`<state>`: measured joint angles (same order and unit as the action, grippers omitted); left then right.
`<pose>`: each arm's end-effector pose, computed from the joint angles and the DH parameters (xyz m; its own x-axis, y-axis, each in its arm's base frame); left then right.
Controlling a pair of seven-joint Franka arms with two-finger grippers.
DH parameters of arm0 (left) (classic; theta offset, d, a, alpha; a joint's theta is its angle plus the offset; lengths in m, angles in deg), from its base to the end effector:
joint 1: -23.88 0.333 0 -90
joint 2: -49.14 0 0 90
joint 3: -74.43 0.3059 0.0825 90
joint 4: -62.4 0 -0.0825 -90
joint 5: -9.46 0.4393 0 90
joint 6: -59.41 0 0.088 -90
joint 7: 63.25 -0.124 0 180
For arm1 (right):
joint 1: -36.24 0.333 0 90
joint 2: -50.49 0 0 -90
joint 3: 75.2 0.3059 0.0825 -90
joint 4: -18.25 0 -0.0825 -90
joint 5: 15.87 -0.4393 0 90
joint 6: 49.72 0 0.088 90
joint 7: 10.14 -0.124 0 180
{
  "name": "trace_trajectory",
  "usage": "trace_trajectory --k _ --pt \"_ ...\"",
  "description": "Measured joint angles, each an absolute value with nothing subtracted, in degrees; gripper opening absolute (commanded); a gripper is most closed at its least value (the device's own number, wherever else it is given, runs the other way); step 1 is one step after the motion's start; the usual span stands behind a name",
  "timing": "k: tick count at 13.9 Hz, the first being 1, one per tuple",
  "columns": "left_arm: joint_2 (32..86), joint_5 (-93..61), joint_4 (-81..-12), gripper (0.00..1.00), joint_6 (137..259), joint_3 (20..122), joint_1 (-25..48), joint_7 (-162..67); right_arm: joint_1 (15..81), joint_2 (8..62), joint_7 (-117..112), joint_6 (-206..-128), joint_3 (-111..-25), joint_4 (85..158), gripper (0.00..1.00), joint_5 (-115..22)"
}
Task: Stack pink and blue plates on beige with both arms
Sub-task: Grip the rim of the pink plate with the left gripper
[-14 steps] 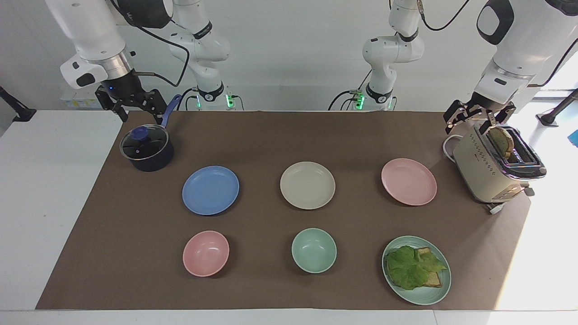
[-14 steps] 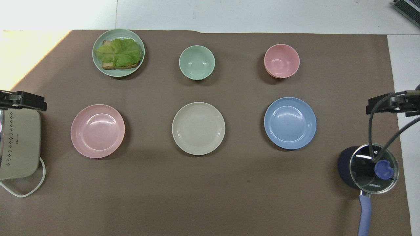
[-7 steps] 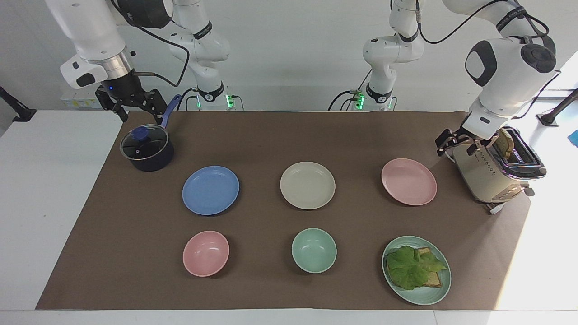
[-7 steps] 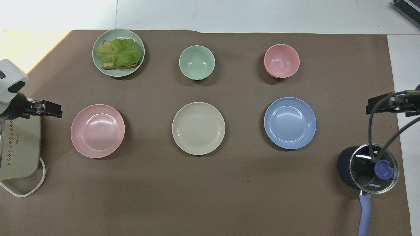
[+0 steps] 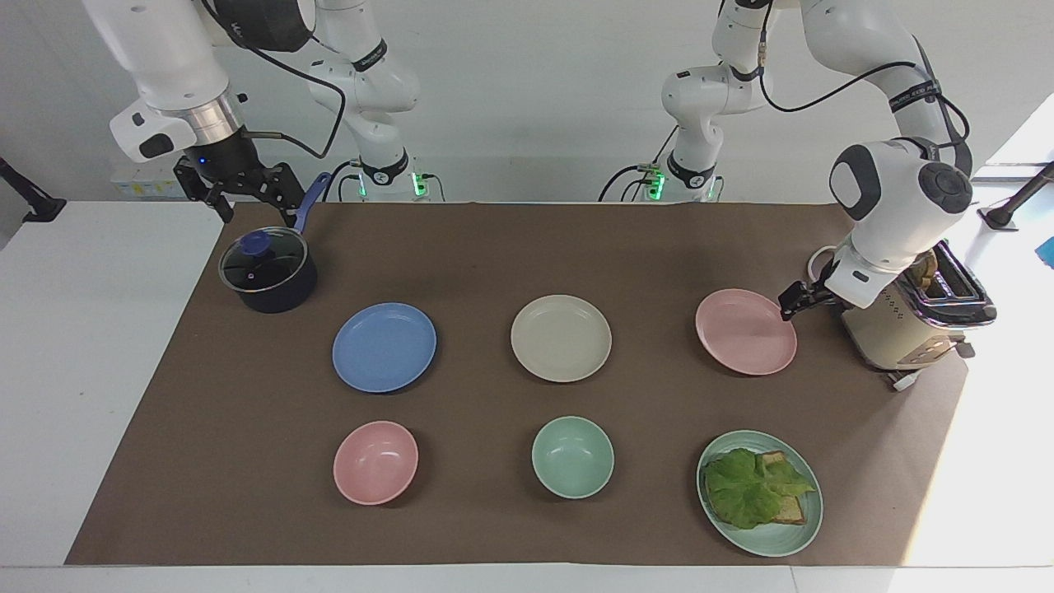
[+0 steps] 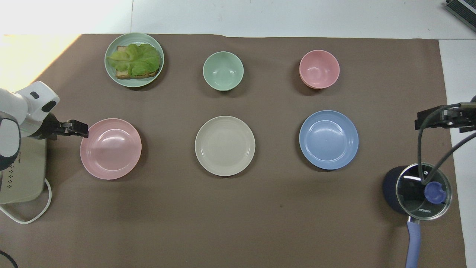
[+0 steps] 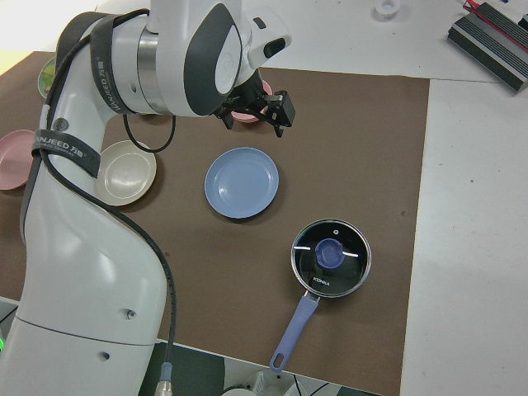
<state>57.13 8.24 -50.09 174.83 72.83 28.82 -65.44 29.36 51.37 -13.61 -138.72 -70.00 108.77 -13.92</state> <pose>0.6204 0.0348 0.3415 0.9958 0.0289 -0.0874 0.0313 -0.9992 0.0256 0.6028 -0.0216 0.6005 0.9959 -0.0903 -0.0091 -0.0900 -0.9953 0.0360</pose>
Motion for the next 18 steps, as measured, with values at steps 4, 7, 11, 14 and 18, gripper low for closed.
trace_trajectory --k 4,7,11,14,18 --pt "58.78 7.56 -54.84 1.0 180.94 72.86 29.37 -53.67 29.36 51.37 -13.61 -138.72 -70.0 108.77 1.0 -13.92" --pt "58.82 5.31 -57.14 1.0 181.49 72.88 29.46 -49.34 29.36 51.37 -13.61 -138.72 -70.0 108.77 1.0 -13.92" --pt "57.89 5.0 -59.81 1.0 181.46 72.97 30.59 -48.09 29.36 51.37 -13.61 -138.72 -70.0 108.77 1.0 -13.92" --pt "56.75 4.97 -61.29 0.66 181.29 72.98 31.11 -47.95 29.36 51.37 -13.61 -138.72 -70.0 108.77 1.0 -13.92" --pt "56.37 4.96 -61.83 0.29 181.27 73.0 31.17 -47.78 29.33 51.37 -13.61 -138.72 -70.0 108.77 1.0 -13.92"
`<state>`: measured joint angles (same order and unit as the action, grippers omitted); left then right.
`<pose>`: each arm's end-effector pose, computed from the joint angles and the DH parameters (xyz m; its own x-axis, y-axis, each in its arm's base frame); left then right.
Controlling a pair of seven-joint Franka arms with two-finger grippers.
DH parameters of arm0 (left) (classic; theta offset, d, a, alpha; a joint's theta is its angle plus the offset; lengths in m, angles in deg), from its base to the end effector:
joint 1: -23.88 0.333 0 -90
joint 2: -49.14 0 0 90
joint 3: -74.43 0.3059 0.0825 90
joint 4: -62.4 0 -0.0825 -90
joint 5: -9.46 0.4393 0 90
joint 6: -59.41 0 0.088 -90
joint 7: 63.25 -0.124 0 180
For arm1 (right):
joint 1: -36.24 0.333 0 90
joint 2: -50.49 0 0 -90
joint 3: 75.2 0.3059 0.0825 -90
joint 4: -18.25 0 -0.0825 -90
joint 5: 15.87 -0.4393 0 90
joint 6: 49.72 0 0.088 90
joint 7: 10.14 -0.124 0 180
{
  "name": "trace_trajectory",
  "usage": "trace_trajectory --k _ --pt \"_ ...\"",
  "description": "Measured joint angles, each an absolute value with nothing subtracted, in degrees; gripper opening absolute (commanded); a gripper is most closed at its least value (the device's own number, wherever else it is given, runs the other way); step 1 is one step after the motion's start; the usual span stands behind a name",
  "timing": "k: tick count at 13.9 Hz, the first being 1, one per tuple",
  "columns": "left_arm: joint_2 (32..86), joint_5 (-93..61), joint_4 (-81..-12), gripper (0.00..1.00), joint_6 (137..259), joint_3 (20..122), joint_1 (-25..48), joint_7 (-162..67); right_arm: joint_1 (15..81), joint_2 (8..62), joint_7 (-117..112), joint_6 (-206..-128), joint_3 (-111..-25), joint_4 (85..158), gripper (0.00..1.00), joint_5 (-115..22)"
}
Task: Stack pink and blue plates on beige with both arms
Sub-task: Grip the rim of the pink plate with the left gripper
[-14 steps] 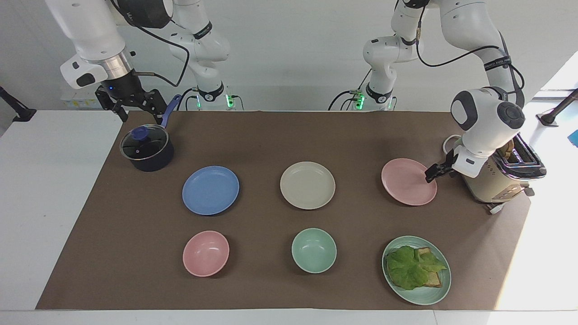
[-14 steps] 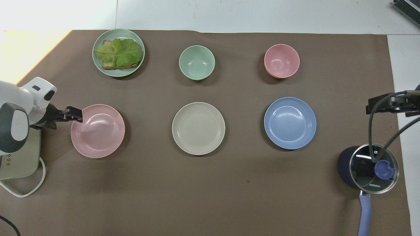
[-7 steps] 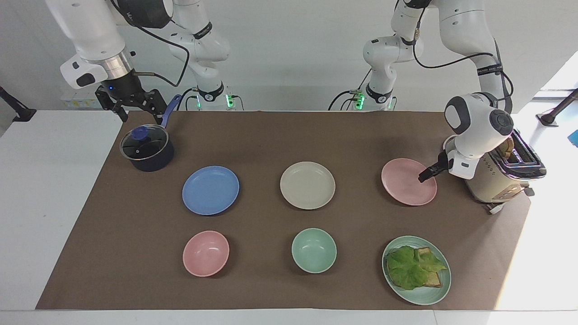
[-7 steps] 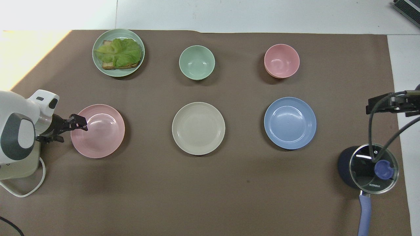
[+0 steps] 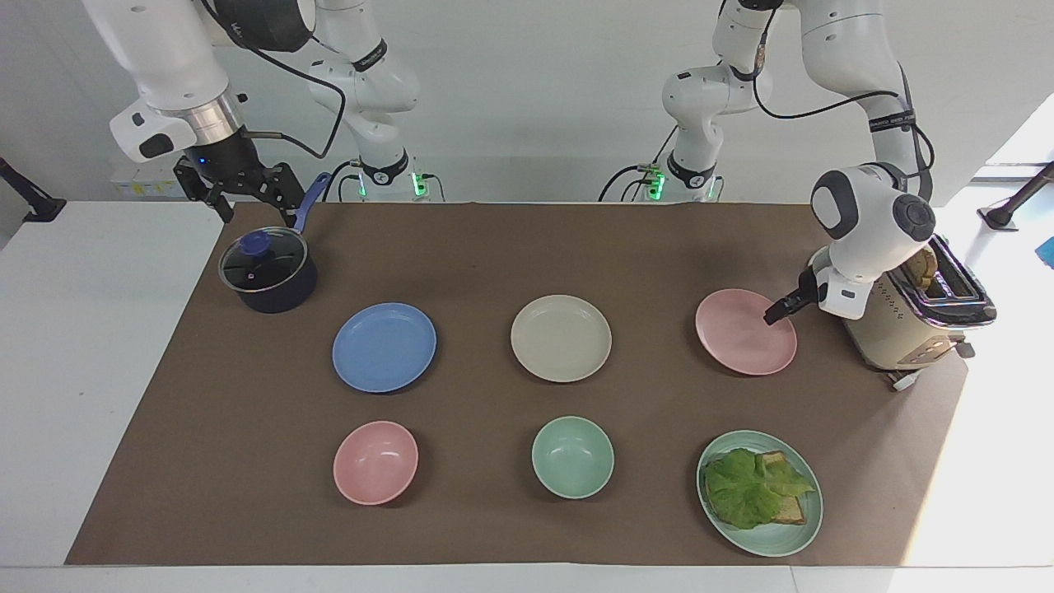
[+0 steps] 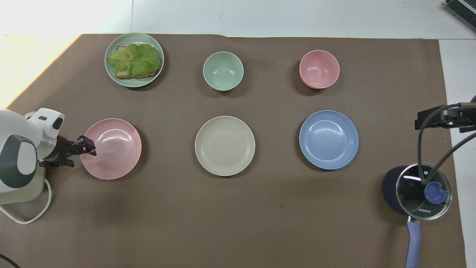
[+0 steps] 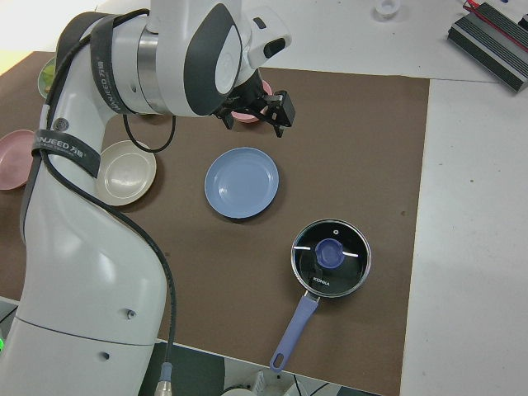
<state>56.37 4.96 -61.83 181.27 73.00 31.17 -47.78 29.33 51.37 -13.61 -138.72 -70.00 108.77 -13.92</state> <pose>0.5679 0.0535 0.2603 0.8993 0.3994 -0.1785 0.4083 -0.9127 0.0149 0.6028 -0.0219 0.6005 0.9958 -0.0909 -0.0091 -0.0905 -0.9952 0.0360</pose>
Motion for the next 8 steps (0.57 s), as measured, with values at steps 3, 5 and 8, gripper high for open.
trace_trajectory --k 3,5,8 --pt "55.8 4.96 -62.93 0.29 181.27 73.0 31.68 -47.7 29.3 51.37 -13.61 -138.72 -70.0 108.77 1.0 -13.92" --pt "55.31 4.96 -63.63 0.29 181.27 73.0 31.93 -47.69 29.29 51.37 -13.61 -138.72 -70.0 108.77 1.0 -13.92" --pt "55.08 4.93 -64.07 0.3 181.27 73.0 31.93 -47.41 29.29 51.37 -13.61 -138.72 -70.0 108.77 1.0 -13.92"
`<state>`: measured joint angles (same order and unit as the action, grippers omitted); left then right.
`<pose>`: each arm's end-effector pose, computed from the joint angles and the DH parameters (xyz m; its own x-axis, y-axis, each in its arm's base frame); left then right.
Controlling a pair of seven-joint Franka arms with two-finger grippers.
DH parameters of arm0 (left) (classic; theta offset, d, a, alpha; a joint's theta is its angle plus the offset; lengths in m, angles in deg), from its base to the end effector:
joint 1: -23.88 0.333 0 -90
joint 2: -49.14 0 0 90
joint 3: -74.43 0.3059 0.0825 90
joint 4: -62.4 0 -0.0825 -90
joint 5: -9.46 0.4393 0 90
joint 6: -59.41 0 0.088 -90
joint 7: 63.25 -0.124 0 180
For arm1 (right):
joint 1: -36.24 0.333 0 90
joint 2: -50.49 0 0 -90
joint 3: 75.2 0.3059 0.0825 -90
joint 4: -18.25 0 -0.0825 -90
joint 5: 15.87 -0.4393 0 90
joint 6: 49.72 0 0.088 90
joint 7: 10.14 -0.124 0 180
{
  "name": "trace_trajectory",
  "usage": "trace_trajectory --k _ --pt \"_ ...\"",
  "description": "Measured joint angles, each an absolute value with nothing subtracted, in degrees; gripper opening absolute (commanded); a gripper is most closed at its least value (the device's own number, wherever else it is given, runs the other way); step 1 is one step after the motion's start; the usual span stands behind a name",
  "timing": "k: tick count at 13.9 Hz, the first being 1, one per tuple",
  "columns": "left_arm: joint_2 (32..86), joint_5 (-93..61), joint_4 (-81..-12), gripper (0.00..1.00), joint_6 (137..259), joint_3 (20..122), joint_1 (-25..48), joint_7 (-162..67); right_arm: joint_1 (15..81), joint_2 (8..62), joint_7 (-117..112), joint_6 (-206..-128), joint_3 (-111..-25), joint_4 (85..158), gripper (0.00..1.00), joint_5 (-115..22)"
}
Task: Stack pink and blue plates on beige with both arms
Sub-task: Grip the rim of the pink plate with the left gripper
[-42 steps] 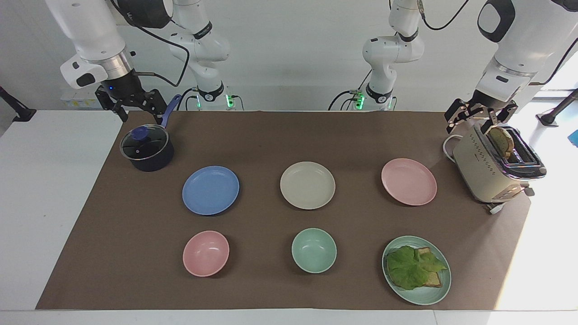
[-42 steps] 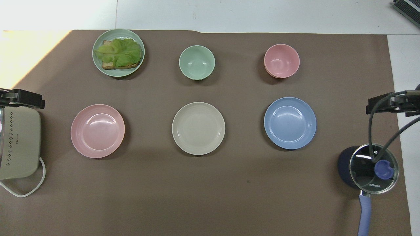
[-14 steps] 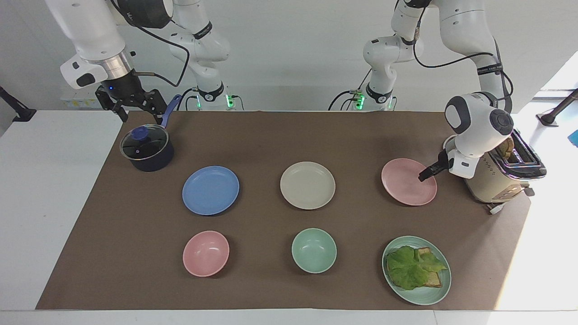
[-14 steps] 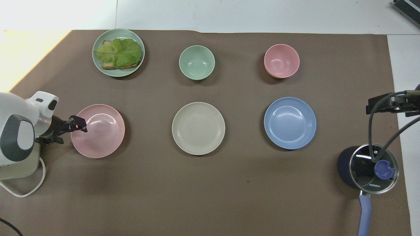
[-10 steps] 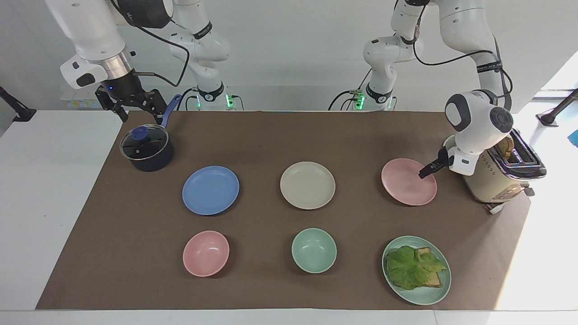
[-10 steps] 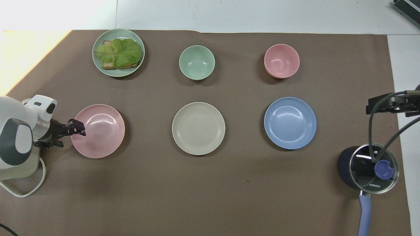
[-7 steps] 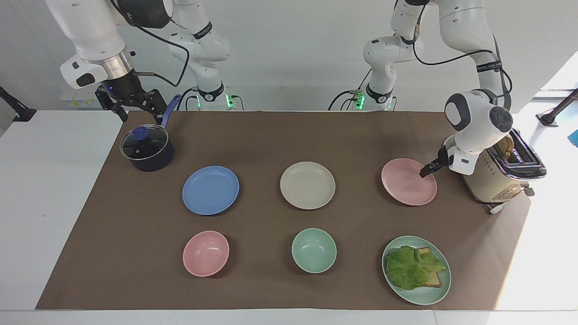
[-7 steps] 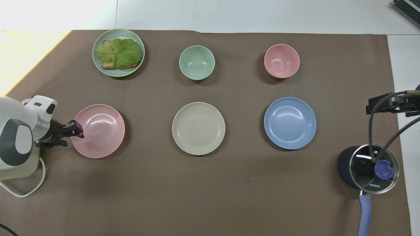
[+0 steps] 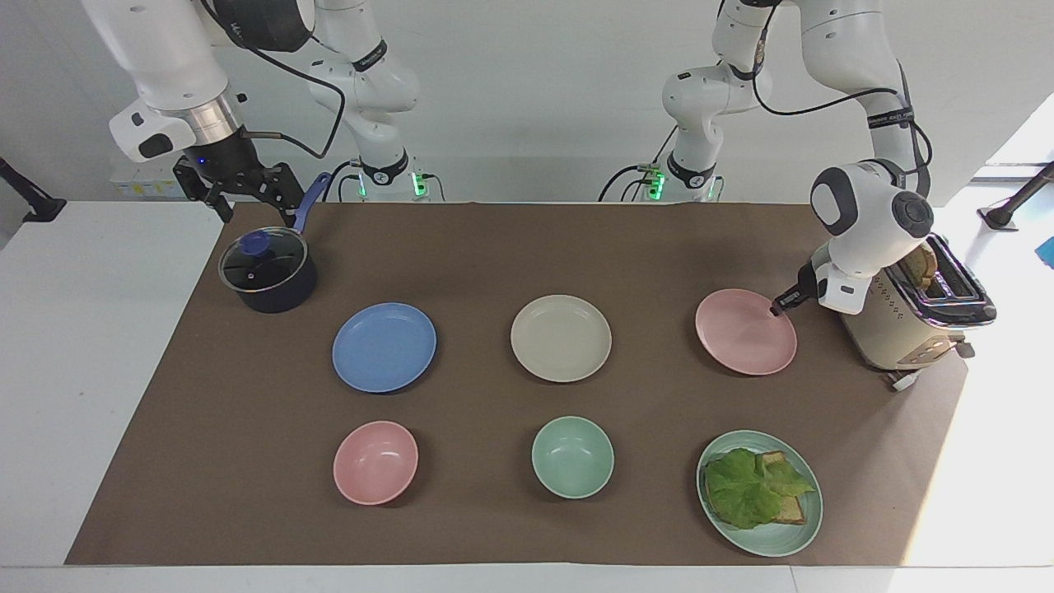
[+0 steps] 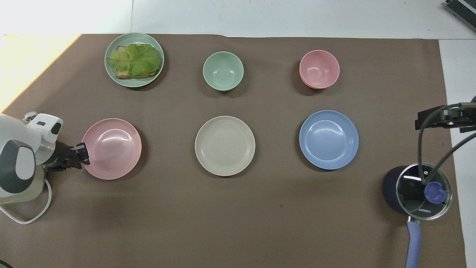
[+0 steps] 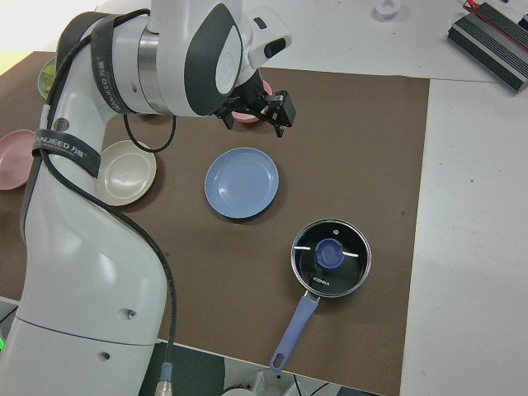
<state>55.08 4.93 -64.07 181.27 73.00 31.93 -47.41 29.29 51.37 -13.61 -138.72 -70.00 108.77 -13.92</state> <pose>0.5545 0.0595 0.2555 0.8880 0.4170 -0.1940 0.4265 -0.9044 0.0082 0.6028 -0.0223 0.6005 0.9958 -0.0916 -0.0091 -0.0912 -0.9952 0.0360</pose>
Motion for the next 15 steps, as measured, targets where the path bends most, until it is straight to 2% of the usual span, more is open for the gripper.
trace_trajectory --k 3,4,6,7,15 --pt "54.98 4.9 -64.31 0.29 181.27 72.99 31.93 -47.2 29.28 51.37 -13.61 -138.72 -70.0 108.77 1.0 -13.92" --pt "54.95 4.88 -64.36 0.25 181.27 72.99 31.93 -47.18 29.28 51.37 -13.61 -138.72 -70.0 108.77 1.0 -13.92" --pt "54.88 4.87 -64.47 0.05 181.26 72.99 31.93 -47.11 29.28 51.37 -13.61 -138.72 -70.0 108.77 1.0 -13.92" --pt "54.84 4.87 -64.53 0.0 181.26 72.99 31.93 -47.06 29.28 51.37 -13.61 -138.72 -70.0 108.77 1.0 -13.92" --pt "54.16 4.63 -64.47 0.0 178.74 72.99 32.38 -46.92 29.27 51.37 -13.61 -138.72 -70.0 108.77 1.0 -13.92"
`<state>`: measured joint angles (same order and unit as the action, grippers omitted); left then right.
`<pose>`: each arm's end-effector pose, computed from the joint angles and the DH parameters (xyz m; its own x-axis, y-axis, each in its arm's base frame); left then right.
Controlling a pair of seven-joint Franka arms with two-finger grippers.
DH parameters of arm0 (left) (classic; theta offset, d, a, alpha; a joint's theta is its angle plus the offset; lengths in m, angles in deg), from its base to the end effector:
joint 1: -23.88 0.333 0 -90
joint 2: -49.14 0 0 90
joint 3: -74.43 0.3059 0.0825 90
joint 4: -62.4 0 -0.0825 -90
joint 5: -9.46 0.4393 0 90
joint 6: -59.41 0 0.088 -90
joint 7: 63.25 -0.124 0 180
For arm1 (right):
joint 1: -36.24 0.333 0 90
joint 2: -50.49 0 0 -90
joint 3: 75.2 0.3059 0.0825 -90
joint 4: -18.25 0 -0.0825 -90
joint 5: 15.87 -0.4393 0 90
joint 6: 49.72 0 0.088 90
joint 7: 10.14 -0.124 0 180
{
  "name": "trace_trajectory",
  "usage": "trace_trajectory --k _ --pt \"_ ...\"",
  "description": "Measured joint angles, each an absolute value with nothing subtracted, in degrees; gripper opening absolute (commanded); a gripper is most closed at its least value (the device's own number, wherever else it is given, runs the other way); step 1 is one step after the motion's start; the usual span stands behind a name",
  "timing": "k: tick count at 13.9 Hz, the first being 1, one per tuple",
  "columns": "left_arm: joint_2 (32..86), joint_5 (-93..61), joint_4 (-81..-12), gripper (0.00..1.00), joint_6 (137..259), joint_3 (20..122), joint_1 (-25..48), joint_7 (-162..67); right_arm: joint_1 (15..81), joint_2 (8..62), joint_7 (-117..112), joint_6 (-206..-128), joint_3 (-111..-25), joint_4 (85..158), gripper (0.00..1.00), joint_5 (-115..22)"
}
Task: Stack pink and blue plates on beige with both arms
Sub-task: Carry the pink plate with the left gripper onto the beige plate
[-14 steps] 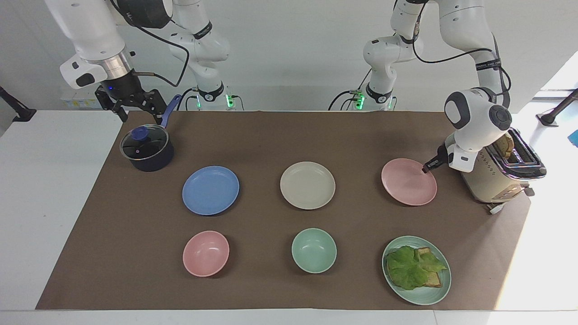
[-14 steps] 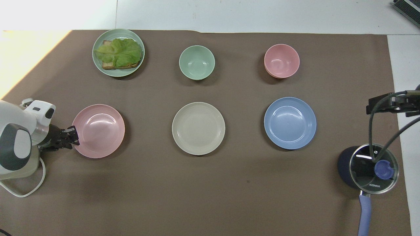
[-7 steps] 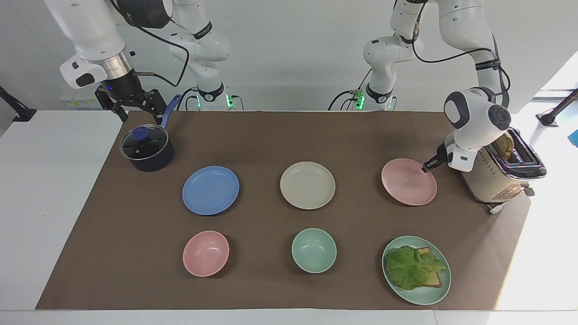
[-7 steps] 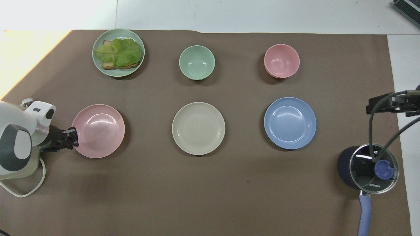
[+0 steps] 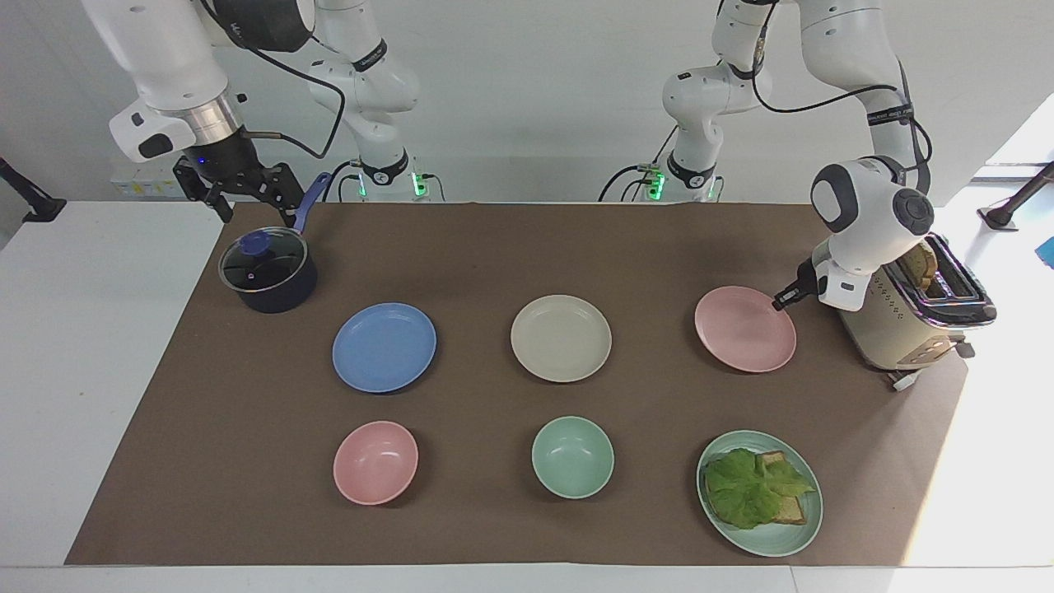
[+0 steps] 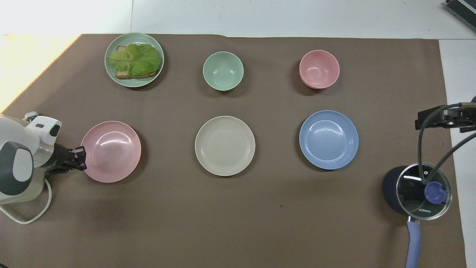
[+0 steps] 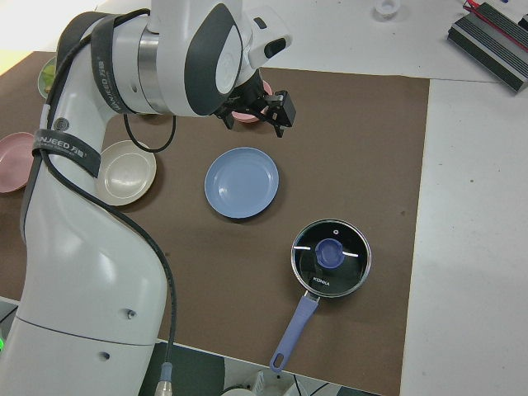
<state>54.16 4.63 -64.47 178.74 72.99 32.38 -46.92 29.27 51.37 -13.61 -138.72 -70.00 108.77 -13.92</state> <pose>0.5467 0.0621 0.2586 0.8735 0.4300 -0.2282 0.4418 -0.8971 0.0007 0.6028 -0.0225 0.6005 0.9957 -0.0919 -0.0091 -0.0915 -0.9952 0.0360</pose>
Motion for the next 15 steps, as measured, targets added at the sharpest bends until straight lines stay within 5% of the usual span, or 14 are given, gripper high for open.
trace_trajectory --k 8,15 --pt "51.96 -1.57 -49.63 0.0 156.02 70.55 30.35 -40.08 29.27 51.37 -13.61 -138.72 -70.0 108.77 1.0 -13.92" --pt "52.58 -6.31 -50.79 0.0 169.24 68.56 7.27 -19.58 28.83 51.37 -13.61 -138.72 -70.03 108.77 1.0 -13.92"
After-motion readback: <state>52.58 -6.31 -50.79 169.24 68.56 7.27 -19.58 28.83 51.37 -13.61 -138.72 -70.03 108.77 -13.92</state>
